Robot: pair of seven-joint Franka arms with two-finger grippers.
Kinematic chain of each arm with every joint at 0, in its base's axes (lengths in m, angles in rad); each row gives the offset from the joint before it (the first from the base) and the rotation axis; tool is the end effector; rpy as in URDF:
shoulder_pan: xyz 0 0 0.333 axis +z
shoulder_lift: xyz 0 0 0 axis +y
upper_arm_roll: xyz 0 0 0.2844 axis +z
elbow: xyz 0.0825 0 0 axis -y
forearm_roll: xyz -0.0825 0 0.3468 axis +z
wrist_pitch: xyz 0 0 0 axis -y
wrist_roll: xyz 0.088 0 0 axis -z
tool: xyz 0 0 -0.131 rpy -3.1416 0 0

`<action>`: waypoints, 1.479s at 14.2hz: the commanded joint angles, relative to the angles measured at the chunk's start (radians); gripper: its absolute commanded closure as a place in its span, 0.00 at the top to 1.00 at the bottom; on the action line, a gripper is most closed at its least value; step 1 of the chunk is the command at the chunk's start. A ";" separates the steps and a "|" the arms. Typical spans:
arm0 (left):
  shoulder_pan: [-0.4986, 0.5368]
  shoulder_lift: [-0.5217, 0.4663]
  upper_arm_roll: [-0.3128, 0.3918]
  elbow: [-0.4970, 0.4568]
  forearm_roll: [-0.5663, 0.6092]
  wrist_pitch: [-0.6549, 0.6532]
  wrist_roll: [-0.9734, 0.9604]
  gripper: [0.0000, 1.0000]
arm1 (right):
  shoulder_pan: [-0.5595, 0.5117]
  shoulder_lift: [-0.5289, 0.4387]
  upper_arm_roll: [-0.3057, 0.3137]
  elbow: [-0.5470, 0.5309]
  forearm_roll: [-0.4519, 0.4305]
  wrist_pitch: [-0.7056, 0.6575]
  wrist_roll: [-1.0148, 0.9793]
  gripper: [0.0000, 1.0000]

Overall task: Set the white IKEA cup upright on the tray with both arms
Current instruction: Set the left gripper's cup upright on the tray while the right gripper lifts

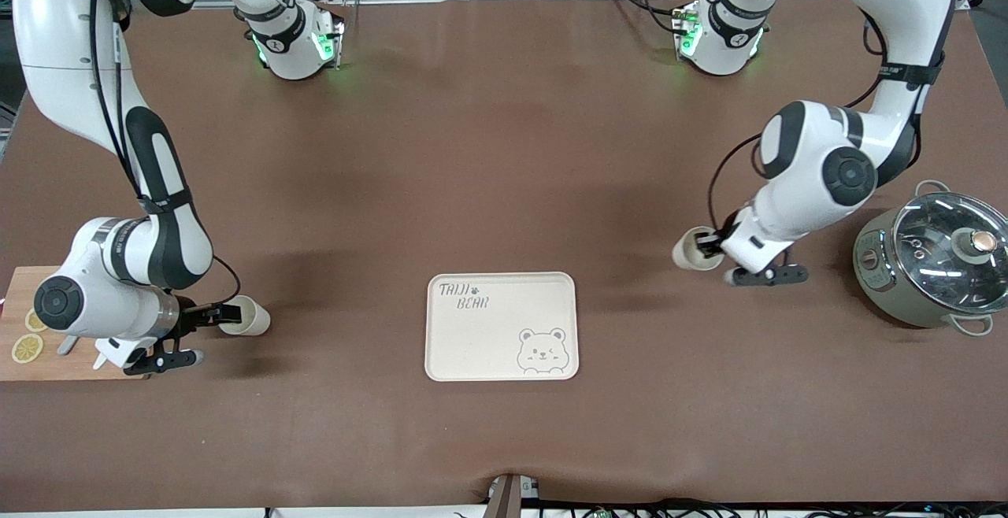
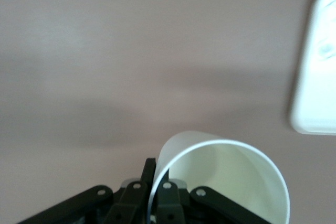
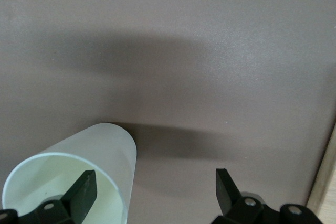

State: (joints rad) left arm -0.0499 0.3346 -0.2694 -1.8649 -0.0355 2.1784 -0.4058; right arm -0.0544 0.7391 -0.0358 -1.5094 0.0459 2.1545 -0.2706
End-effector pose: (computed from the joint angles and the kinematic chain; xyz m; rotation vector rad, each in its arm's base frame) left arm 0.5576 -0.1797 0.3114 3.0296 0.1832 -0.0769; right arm 0.6477 -0.0530 0.1960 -3.0992 -0.2508 0.1394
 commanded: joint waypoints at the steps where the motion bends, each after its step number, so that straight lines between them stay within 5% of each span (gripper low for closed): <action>1: -0.118 0.173 0.004 0.278 0.077 -0.117 -0.244 0.00 | 0.002 0.006 0.002 0.011 0.009 0.004 -0.016 0.94; 5: -0.232 0.262 0.009 0.384 0.077 -0.126 -0.384 0.00 | 0.007 0.006 0.002 0.012 0.009 0.004 -0.015 0.54; 7: -0.281 0.355 0.018 0.484 0.078 -0.121 -0.442 0.00 | 0.007 0.006 0.002 0.012 0.009 0.004 -0.013 0.42; 12: -0.441 0.461 0.156 0.506 0.078 0.035 -0.499 0.00 | 0.011 0.006 0.002 0.012 0.008 0.002 -0.012 0.04; 21: -0.507 0.534 0.213 0.509 0.080 0.187 -0.522 0.00 | 0.011 0.005 0.002 0.018 0.008 -0.001 -0.015 0.00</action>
State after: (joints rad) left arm -0.5440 0.8505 -0.0706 -1.3867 0.0216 2.3575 -0.9048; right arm -0.0468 0.7390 -0.0299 -1.5043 0.0474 2.1544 -0.2728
